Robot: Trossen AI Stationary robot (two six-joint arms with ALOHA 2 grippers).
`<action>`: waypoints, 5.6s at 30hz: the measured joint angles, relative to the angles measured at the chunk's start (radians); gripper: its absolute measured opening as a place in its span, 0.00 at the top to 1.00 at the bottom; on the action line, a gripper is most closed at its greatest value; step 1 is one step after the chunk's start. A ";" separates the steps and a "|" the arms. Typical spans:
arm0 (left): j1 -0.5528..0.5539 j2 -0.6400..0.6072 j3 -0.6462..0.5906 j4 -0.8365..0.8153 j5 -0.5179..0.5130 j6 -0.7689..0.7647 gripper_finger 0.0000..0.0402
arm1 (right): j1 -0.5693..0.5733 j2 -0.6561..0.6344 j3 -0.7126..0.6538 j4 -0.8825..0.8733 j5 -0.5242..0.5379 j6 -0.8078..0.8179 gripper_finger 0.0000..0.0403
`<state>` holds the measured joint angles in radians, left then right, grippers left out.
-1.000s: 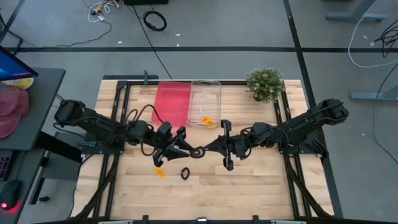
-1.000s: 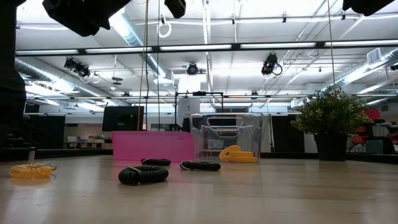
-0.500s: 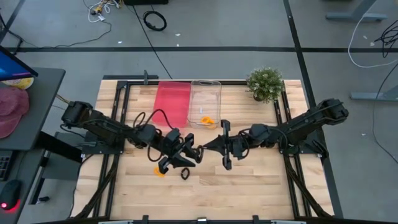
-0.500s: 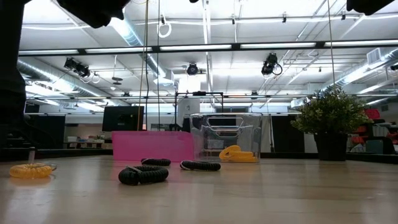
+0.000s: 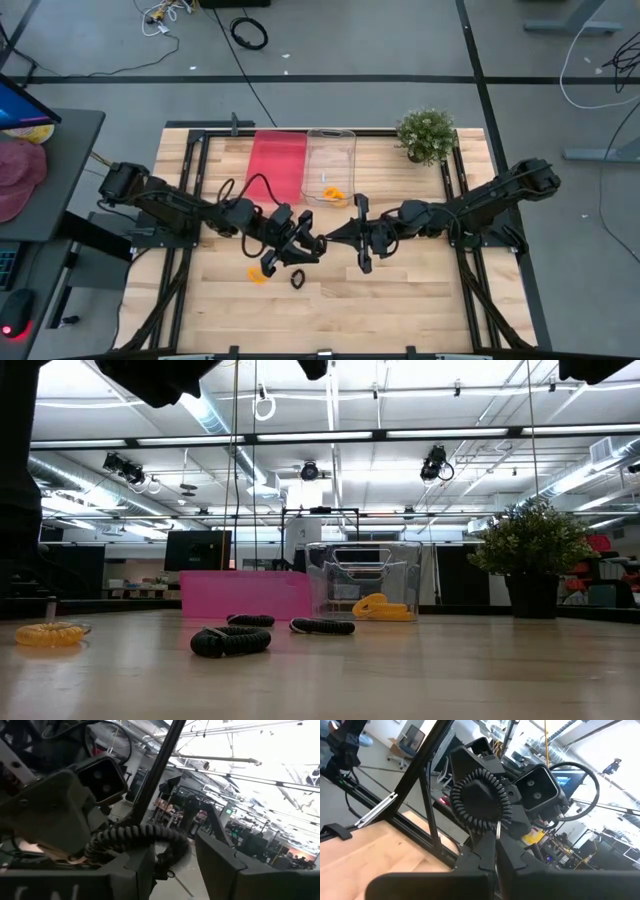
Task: Sort spring keychains
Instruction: Put the black spring keychain into the red bin
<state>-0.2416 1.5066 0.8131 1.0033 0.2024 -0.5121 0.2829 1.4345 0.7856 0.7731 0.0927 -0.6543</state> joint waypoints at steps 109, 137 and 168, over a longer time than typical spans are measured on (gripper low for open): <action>0.217 -0.074 0.000 -1.325 -0.281 0.184 0.51 | -0.004 -0.001 -0.001 -0.041 0.278 0.097 0.57; 0.177 0.145 0.000 -1.315 -0.289 0.322 0.51 | -0.013 -0.001 -0.001 -0.041 0.292 0.116 0.57; 0.154 0.172 0.192 -1.574 -0.265 0.322 0.96 | -0.013 -0.001 -0.001 -0.042 0.292 0.119 0.57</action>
<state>-0.0874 1.6791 1.0048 -0.5710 -0.0624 -0.1897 0.2699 1.4337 0.7849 0.7315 0.3843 -0.5354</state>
